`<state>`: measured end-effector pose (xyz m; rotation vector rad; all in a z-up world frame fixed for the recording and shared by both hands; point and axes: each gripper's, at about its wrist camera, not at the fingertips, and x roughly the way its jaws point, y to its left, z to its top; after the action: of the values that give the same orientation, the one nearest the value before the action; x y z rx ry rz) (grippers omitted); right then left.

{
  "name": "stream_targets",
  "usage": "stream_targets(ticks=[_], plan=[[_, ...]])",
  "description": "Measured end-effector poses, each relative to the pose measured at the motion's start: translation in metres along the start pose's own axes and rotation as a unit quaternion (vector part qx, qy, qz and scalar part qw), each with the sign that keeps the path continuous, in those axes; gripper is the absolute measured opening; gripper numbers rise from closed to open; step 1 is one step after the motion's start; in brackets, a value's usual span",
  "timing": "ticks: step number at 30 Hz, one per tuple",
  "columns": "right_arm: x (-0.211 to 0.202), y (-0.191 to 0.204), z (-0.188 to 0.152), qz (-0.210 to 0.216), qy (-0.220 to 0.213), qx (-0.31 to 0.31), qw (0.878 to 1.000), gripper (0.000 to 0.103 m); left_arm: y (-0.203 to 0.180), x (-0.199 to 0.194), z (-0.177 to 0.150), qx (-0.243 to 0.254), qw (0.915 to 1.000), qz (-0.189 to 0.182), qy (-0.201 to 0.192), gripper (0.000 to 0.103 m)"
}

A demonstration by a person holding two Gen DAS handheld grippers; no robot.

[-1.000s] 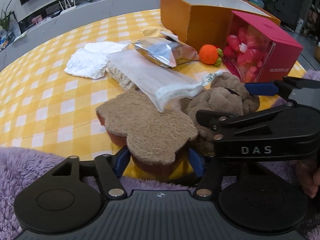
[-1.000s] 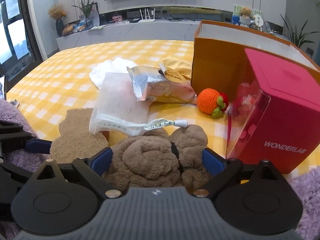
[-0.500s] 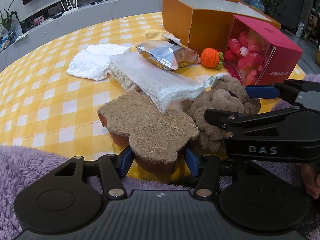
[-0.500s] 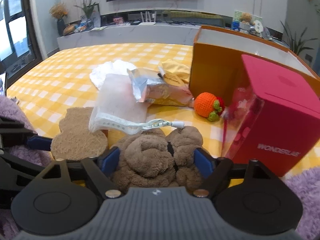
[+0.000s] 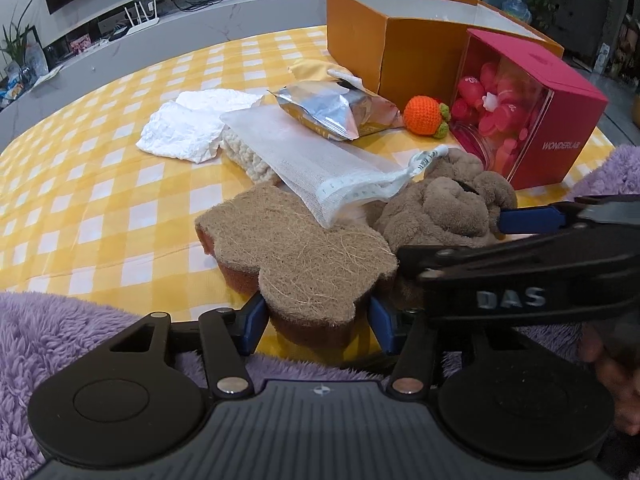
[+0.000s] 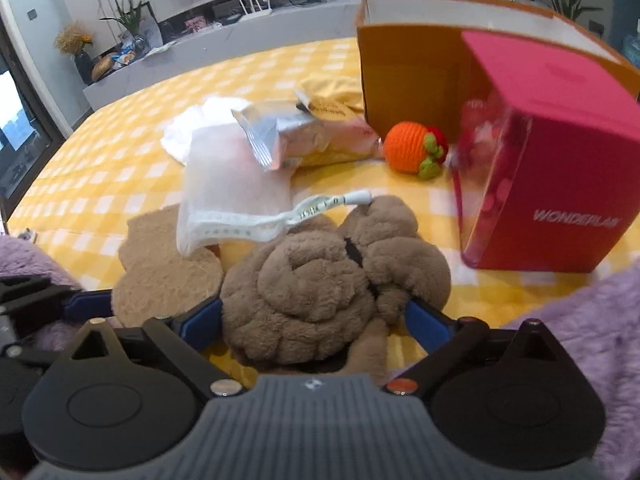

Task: Organize soft objects
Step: 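Lift the coir mat with the left tool while the right tool lifts the brown plush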

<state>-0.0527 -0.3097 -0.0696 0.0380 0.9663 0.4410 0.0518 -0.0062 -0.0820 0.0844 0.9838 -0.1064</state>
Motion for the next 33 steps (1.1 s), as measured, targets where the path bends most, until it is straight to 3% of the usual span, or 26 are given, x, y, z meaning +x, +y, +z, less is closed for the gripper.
stream_targets(ticks=[3, 5, 6, 10, 15, 22, 33], plan=[[0.004, 0.001, 0.001, -0.007, -0.009, -0.001, 1.0, 0.092, 0.0, 0.001, -0.001, 0.001, 1.0, 0.0, 0.001, 0.061], [0.005, 0.003, -0.001, -0.016, -0.012, -0.019, 1.0, 0.078, 0.0, 0.002, -0.001, 0.003, 1.0, 0.002, 0.002, 0.061], [0.006, 0.003, -0.002, -0.005, -0.006, -0.022, 1.0, 0.063, -0.001, 0.002, -0.001, 0.005, 1.0, 0.003, 0.003, 0.061], [0.003, -0.001, -0.002, 0.003, -0.005, -0.027, 1.0, 0.055, -0.001, 0.002, -0.002, 0.009, 1.0, 0.004, 0.001, 0.061], [-0.012, -0.003, -0.004, 0.006, -0.021, -0.034, 0.999, 0.053, -0.001, -0.006, -0.004, 0.004, 0.9999, -0.005, -0.013, 0.06], [-0.053, 0.003, -0.007, 0.002, -0.087, -0.087, 0.992, 0.053, 0.006, -0.036, -0.013, -0.024, 0.9968, -0.034, -0.068, 0.059], [-0.115, -0.002, -0.002, 0.005, -0.166, -0.132, 0.977, 0.053, 0.012, -0.081, -0.001, -0.049, 0.9848, -0.05, -0.159, 0.059]])
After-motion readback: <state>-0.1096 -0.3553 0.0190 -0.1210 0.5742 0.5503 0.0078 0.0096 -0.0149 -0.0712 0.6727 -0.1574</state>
